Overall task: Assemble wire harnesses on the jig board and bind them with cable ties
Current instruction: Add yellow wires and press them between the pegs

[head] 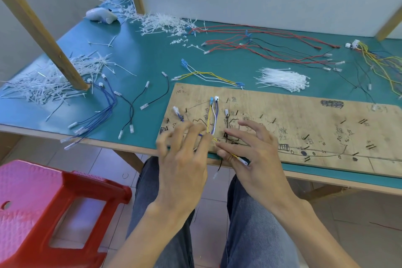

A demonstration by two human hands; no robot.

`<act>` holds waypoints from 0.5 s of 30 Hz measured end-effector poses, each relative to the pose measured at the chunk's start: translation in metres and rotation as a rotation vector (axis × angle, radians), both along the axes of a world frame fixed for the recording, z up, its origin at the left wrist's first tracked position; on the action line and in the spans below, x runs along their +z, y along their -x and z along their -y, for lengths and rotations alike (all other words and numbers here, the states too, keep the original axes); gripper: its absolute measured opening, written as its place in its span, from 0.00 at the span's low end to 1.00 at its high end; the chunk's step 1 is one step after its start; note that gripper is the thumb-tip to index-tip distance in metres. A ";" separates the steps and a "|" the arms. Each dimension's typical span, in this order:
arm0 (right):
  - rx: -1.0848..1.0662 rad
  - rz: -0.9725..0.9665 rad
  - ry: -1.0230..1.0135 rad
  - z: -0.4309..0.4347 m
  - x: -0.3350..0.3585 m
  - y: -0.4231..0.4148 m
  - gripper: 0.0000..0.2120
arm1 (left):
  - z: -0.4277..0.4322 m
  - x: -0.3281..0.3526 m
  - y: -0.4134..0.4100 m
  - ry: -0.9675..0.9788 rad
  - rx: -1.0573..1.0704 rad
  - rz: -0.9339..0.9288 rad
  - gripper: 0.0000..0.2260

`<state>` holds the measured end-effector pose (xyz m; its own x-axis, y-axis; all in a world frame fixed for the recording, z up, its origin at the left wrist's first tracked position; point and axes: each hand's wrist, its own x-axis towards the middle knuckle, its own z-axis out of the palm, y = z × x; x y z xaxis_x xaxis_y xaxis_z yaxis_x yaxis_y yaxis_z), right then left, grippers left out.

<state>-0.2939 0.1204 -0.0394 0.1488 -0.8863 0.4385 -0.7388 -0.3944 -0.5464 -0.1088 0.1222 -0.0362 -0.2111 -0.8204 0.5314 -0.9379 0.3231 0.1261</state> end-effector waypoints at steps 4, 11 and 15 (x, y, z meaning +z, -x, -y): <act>-0.018 0.094 -0.097 -0.003 0.007 -0.004 0.11 | -0.002 -0.006 0.008 -0.063 -0.116 -0.131 0.15; -0.063 0.305 -0.098 0.001 0.018 0.007 0.04 | 0.001 -0.001 0.002 -0.080 -0.137 -0.253 0.24; -0.083 0.296 -0.208 0.008 0.023 0.016 0.03 | 0.005 0.006 -0.001 -0.111 -0.187 -0.210 0.28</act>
<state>-0.3099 0.1122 -0.0164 -0.0336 -0.9649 0.2606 -0.5619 -0.1974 -0.8033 -0.1073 0.1176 -0.0301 -0.2585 -0.8334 0.4884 -0.8132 0.4607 0.3556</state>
